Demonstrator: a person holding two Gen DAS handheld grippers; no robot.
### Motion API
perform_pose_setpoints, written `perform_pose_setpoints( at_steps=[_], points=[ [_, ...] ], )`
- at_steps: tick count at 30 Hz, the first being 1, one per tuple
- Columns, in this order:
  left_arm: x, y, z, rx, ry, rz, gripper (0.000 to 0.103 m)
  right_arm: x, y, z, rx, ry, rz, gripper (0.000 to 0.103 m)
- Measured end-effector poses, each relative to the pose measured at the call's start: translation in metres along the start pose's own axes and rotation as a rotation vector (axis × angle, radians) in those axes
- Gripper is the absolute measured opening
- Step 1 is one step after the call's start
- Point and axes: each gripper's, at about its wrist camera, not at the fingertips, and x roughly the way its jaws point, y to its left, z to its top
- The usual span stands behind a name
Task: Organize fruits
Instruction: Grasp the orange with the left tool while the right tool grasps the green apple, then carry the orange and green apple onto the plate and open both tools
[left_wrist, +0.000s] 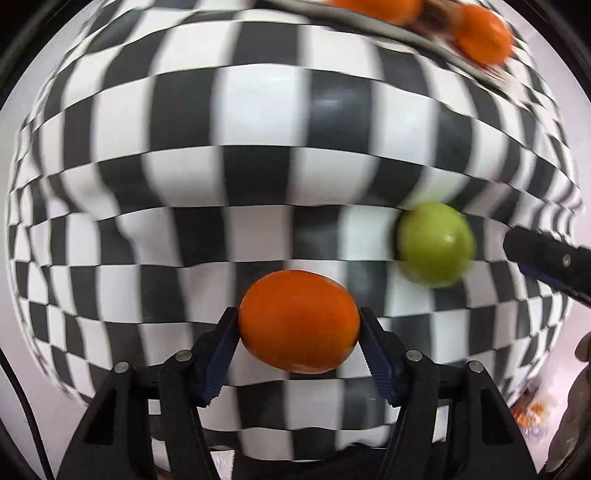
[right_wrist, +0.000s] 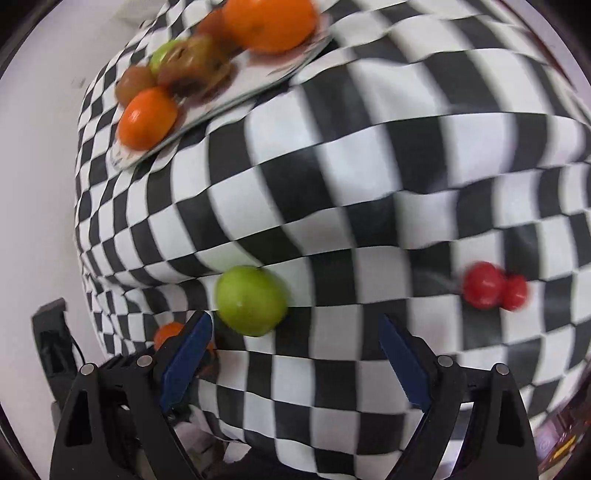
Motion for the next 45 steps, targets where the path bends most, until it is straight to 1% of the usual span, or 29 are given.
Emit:
perform_pose_setpoints(
  at_steps=[1, 2, 4, 6, 7, 8, 9, 12, 13, 14, 16, 17, 19, 20, 25, 27, 28, 29, 31, 33, 34, 35, 37, 41, 42, 43, 45],
  points=[
    [0.004, 0.006, 0.001, -0.024, 0.01, -0.004, 0.062, 0.008, 0.006, 0.002, -0.015, 0.015, 0.009, 0.092],
    [0.007, 0.01, 0.002, -0.038, 0.023, -0.012, 0.062, 0.017, 0.011, 0.003, -0.031, 0.029, 0.011, 0.088],
    [0.014, 0.013, 0.003, -0.064, 0.034, -0.027, 0.062, 0.034, 0.023, 0.007, -0.066, 0.053, 0.0, 0.084],
    [0.017, 0.013, 0.005, -0.071, 0.032, -0.027, 0.062, 0.051, 0.031, 0.009, -0.088, 0.076, -0.015, 0.08],
    [0.016, 0.012, 0.005, -0.076, 0.026, -0.025, 0.062, 0.06, 0.035, 0.01, -0.097, 0.088, -0.016, 0.073],
    [0.015, 0.012, 0.005, -0.082, 0.021, -0.027, 0.062, 0.064, 0.037, 0.009, -0.103, 0.09, -0.04, 0.067],
    [0.016, 0.015, 0.006, -0.086, 0.019, -0.03, 0.062, 0.065, 0.038, 0.008, -0.108, 0.08, -0.056, 0.064],
    [0.016, 0.016, 0.003, -0.084, 0.014, -0.039, 0.062, 0.057, 0.038, 0.002, -0.133, 0.054, -0.06, 0.064],
    [0.016, 0.015, 0.002, -0.074, 0.012, -0.039, 0.062, 0.054, 0.037, -0.002, -0.138, 0.052, -0.072, 0.064],
    [0.011, 0.023, -0.005, -0.065, 0.011, -0.04, 0.062, 0.05, 0.035, -0.007, -0.14, 0.057, -0.082, 0.064],
    [0.012, 0.022, -0.006, -0.045, 0.01, -0.04, 0.062, 0.043, 0.031, -0.016, -0.132, 0.066, -0.09, 0.064],
    [0.01, 0.02, -0.002, -0.036, 0.009, -0.04, 0.062, 0.041, 0.028, -0.021, -0.131, 0.074, -0.099, 0.064],
    [0.01, 0.019, -0.003, -0.023, 0.006, -0.042, 0.062, 0.04, 0.022, -0.027, -0.114, 0.059, -0.108, 0.064],
    [0.006, 0.025, 0.004, -0.021, 0.005, -0.045, 0.062, 0.041, 0.021, -0.028, -0.112, 0.053, -0.107, 0.064],
    [0.004, 0.023, 0.007, 0.005, 0.003, -0.057, 0.062, 0.044, 0.013, -0.026, -0.029, 0.002, -0.094, 0.065],
    [0.003, 0.021, 0.005, 0.011, 0.0, -0.054, 0.062, 0.044, 0.012, -0.025, -0.027, -0.005, -0.096, 0.065],
    [0.001, 0.02, 0.003, 0.016, -0.005, -0.05, 0.062, 0.044, 0.011, -0.025, -0.028, -0.013, -0.105, 0.061],
    [0.005, 0.019, 0.01, 0.02, -0.006, -0.048, 0.062, 0.043, 0.01, -0.026, -0.03, -0.022, -0.114, 0.056],
    [0.003, 0.017, 0.008, 0.017, -0.01, -0.051, 0.062, 0.043, 0.011, -0.021, -0.027, -0.035, -0.117, 0.056],
    [0.003, 0.017, 0.007, 0.015, -0.007, -0.053, 0.062, 0.043, 0.005, -0.019, 0.004, -0.039, -0.092, 0.056],
    [0.003, 0.015, 0.008, 0.016, -0.006, -0.053, 0.062, 0.039, -0.008, -0.014, 0.021, -0.043, -0.075, 0.059],
    [0.001, 0.009, 0.015, 0.018, -0.004, -0.051, 0.062, 0.037, -0.013, -0.011, 0.044, -0.05, -0.052, 0.064],
    [0.0, 0.007, 0.016, 0.023, -0.003, -0.05, 0.062, 0.033, -0.023, -0.008, 0.092, -0.078, -0.017, 0.071],
    [0.004, 0.009, 0.021, 0.02, -0.001, -0.05, 0.062, 0.039, -0.036, 0.001, 0.141, -0.061, 0.004, 0.073],
    [0.005, 0.01, 0.022, 0.02, -0.001, -0.048, 0.062, 0.04, -0.036, 0.002, 0.136, -0.057, -0.017, 0.071],
    [0.006, 0.01, 0.023, 0.02, -0.003, -0.047, 0.062, 0.037, -0.039, 0.0, 0.129, -0.058, -0.032, 0.066],
    [0.005, 0.009, 0.023, 0.02, -0.006, -0.044, 0.062, 0.034, -0.038, -0.002, 0.108, -0.075, -0.046, 0.066]
  ],
)
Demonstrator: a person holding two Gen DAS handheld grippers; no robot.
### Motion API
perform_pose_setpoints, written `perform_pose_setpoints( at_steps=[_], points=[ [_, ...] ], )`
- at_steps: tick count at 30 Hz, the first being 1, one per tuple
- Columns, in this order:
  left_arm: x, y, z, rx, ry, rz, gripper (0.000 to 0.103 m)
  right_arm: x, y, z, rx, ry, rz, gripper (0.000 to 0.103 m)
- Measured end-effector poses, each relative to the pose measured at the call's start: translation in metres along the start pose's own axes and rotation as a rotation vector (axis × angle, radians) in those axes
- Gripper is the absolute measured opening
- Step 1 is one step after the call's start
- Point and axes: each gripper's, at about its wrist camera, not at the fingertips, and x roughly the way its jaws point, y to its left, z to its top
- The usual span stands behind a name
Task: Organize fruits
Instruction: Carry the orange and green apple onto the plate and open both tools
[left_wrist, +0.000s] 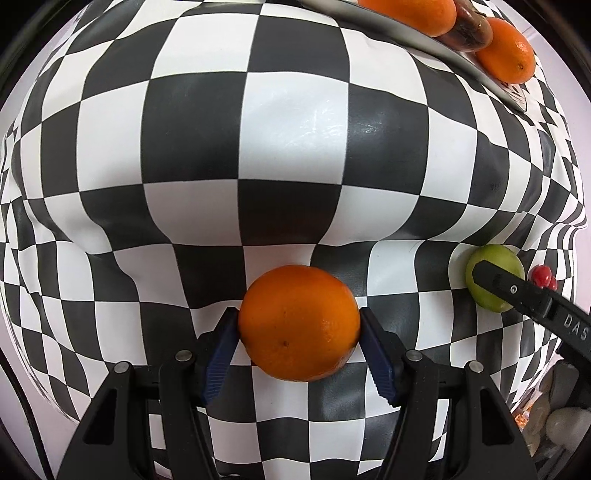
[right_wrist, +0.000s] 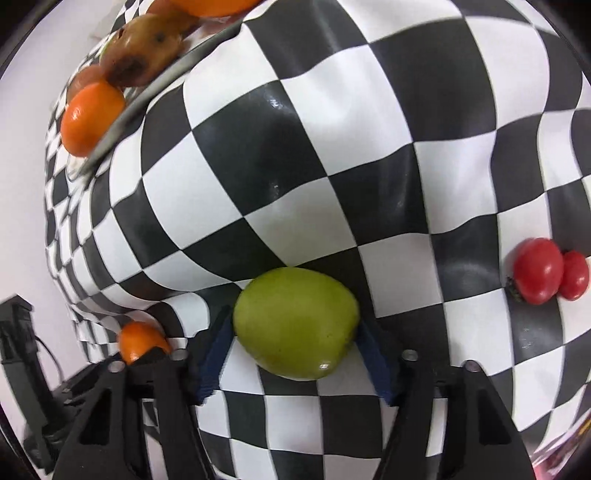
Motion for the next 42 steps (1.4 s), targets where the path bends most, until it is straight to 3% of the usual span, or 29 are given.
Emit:
perform_pose_setpoints(
  at_steps=[3, 10, 14, 16, 21, 30, 40, 42],
  points=[
    [-0.011, -0.005, -0.003, 0.012, -0.019, -0.004, 0.062, -0.006, 0.005, -0.005, -0.01, -0.023, -0.01, 0.066],
    [-0.066, -0.016, 0.005, 0.034, -0.1, -0.076, 0.061, -0.059, 0.033, -0.003, -0.007, -0.109, 0.109, 0.066],
    [-0.113, -0.024, 0.037, 0.054, -0.181, -0.127, 0.061, -0.096, 0.058, 0.029, -0.043, -0.193, 0.137, 0.066],
    [-0.129, -0.026, 0.056, 0.064, -0.215, -0.134, 0.061, -0.105, 0.07, 0.057, -0.087, -0.221, 0.111, 0.066],
    [-0.146, -0.021, 0.115, 0.088, -0.267, -0.073, 0.062, -0.095, 0.092, 0.112, -0.17, -0.212, 0.005, 0.066],
    [-0.103, 0.012, 0.187, 0.068, -0.177, -0.022, 0.062, -0.068, 0.097, 0.144, -0.234, -0.18, -0.107, 0.066],
    [-0.08, 0.008, 0.204, 0.066, -0.105, -0.008, 0.063, -0.053, 0.091, 0.147, -0.178, -0.167, -0.076, 0.066],
    [-0.08, 0.009, 0.209, 0.06, -0.093, -0.012, 0.062, -0.057, 0.088, 0.147, -0.16, -0.164, -0.048, 0.071]
  ],
)
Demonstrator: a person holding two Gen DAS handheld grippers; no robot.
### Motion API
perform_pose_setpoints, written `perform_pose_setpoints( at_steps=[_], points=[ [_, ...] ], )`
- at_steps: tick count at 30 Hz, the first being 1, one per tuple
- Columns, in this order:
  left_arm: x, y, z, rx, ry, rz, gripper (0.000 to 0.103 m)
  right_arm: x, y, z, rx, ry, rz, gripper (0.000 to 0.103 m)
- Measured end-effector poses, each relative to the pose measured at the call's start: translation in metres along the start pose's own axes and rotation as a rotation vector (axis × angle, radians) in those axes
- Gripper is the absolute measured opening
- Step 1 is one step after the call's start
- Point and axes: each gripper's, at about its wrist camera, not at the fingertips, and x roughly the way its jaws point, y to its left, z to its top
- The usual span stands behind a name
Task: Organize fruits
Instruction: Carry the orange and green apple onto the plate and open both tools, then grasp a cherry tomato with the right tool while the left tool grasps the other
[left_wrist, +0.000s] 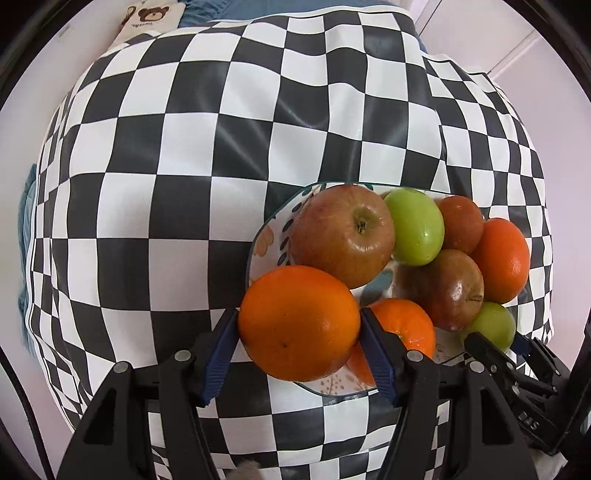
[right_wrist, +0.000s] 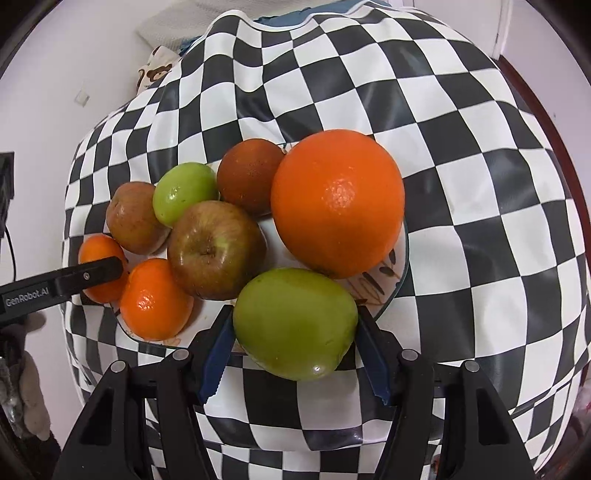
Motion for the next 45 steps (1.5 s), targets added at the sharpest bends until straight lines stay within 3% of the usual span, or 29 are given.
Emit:
perform_pose_setpoints(
  at_steps=[1, 2, 3, 4, 12, 17, 21, 34, 45],
  points=[
    [0.002, 0.001, 0.003, 0.0, 0.003, -0.001, 0.063, -0.005, -0.004, -0.001, 0.007, -0.002, -0.001, 0.083],
    [0.003, 0.002, 0.003, 0.001, 0.005, 0.0, 0.075, -0.009, -0.006, -0.001, 0.019, -0.008, -0.002, 0.09],
    [0.002, 0.003, 0.005, 0.0, -0.001, 0.0, 0.095, -0.015, -0.009, -0.001, 0.027, -0.012, 0.008, 0.091],
    [-0.002, 0.005, 0.004, -0.002, -0.016, -0.008, 0.098, -0.018, -0.011, -0.001, 0.035, -0.009, 0.015, 0.091],
    [-0.033, 0.013, 0.001, -0.032, -0.095, -0.007, 0.098, -0.041, -0.001, -0.004, 0.031, -0.029, -0.05, 0.095],
    [-0.061, 0.008, -0.032, -0.024, -0.18, 0.046, 0.098, -0.062, 0.019, -0.013, -0.035, -0.072, -0.168, 0.095],
    [-0.074, 0.002, -0.063, -0.023, -0.229, 0.072, 0.098, -0.079, 0.026, -0.025, -0.07, -0.085, -0.199, 0.095],
    [-0.125, -0.032, -0.133, -0.001, -0.363, 0.082, 0.098, -0.145, 0.042, -0.077, -0.142, -0.213, -0.208, 0.095],
    [-0.167, -0.047, -0.17, 0.01, -0.474, 0.071, 0.098, -0.212, 0.047, -0.118, -0.15, -0.336, -0.182, 0.095]
  ],
)
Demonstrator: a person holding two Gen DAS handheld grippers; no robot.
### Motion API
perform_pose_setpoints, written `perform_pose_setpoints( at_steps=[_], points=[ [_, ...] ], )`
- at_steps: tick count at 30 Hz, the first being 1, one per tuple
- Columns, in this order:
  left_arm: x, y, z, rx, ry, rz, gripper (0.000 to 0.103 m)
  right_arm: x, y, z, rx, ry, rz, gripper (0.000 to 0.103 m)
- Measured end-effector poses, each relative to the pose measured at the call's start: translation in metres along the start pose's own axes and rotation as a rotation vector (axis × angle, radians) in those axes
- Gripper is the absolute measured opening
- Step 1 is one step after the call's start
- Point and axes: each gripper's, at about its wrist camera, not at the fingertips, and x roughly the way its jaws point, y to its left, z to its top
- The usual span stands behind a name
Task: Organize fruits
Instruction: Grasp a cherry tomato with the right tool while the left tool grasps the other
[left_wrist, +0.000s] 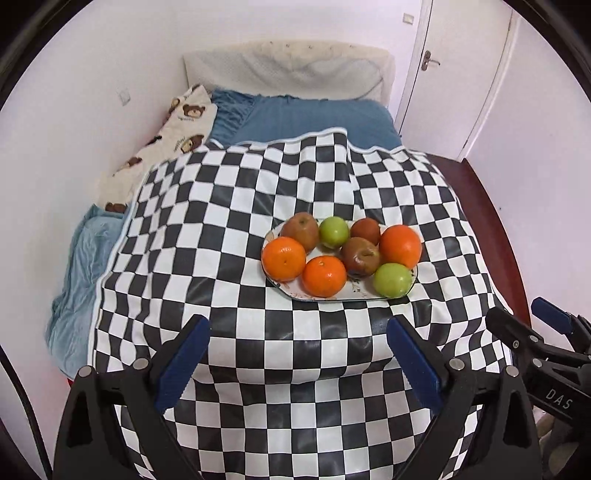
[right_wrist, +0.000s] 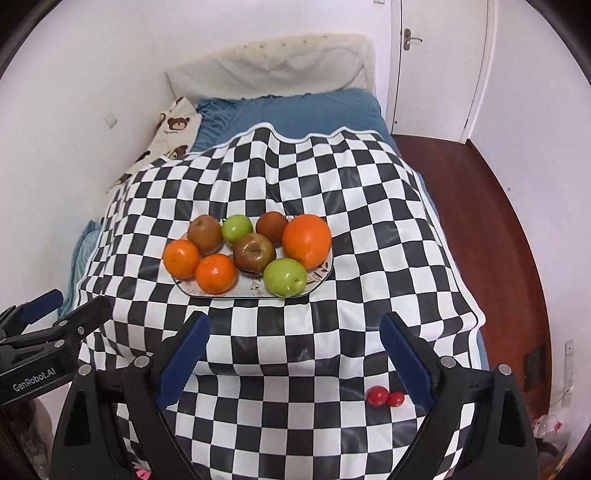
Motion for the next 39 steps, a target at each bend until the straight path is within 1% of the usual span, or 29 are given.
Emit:
perform_pose_setpoints(
  at_steps=[2, 7, 11, 13, 16, 19, 23, 25, 26, 27, 29, 30, 31, 33, 35, 38, 39],
  points=[
    [-0.007, -0.002, -0.003, 0.001, -0.012, 0.0, 0.098, -0.008, -0.001, -0.002, 0.008, -0.013, 0.008, 0.095],
    [-0.013, -0.005, -0.008, -0.001, -0.015, -0.005, 0.098, -0.022, -0.002, -0.004, 0.018, -0.037, 0.03, 0.095],
    [-0.009, -0.008, -0.01, -0.01, 0.006, -0.019, 0.098, -0.025, -0.004, -0.002, 0.031, -0.047, 0.055, 0.095],
    [-0.002, -0.012, -0.011, -0.006, 0.021, -0.031, 0.098, -0.021, -0.013, -0.003, 0.067, -0.039, 0.073, 0.095],
    [0.016, -0.023, -0.015, 0.026, 0.059, -0.016, 0.099, -0.003, -0.035, -0.008, 0.122, 0.002, 0.071, 0.096],
    [0.042, -0.038, -0.021, 0.061, 0.108, -0.009, 0.099, 0.024, -0.067, -0.022, 0.195, 0.075, 0.062, 0.096],
    [0.078, -0.064, -0.035, 0.104, 0.196, -0.034, 0.099, 0.065, -0.111, -0.052, 0.285, 0.183, 0.047, 0.096],
    [0.096, -0.08, -0.043, 0.138, 0.242, -0.04, 0.099, 0.088, -0.137, -0.072, 0.359, 0.243, 0.045, 0.095],
    [0.104, -0.089, -0.046, 0.154, 0.267, -0.048, 0.099, 0.097, -0.15, -0.082, 0.404, 0.259, 0.057, 0.086],
    [0.112, -0.097, -0.051, 0.168, 0.292, -0.064, 0.099, 0.104, -0.159, -0.089, 0.431, 0.271, 0.06, 0.081],
    [0.128, -0.115, -0.059, 0.198, 0.334, -0.076, 0.099, 0.122, -0.178, -0.106, 0.492, 0.312, 0.072, 0.064],
    [0.135, -0.123, -0.063, 0.213, 0.354, -0.085, 0.099, 0.132, -0.189, -0.117, 0.538, 0.335, 0.095, 0.06],
    [0.143, -0.132, -0.067, 0.231, 0.375, -0.089, 0.099, 0.138, -0.194, -0.123, 0.557, 0.346, 0.104, 0.053],
    [0.155, -0.147, -0.075, 0.272, 0.396, -0.077, 0.099, 0.152, -0.205, -0.139, 0.613, 0.372, 0.128, 0.048],
    [0.164, -0.157, -0.081, 0.298, 0.419, -0.067, 0.099, 0.162, -0.209, -0.149, 0.637, 0.388, 0.131, 0.035],
    [0.175, -0.169, -0.088, 0.326, 0.451, -0.06, 0.099, 0.177, -0.211, -0.16, 0.664, 0.401, 0.127, 0.032],
    [0.177, -0.171, -0.089, 0.33, 0.455, -0.059, 0.099, 0.18, -0.211, -0.161, 0.667, 0.393, 0.129, 0.032]
  ],
)
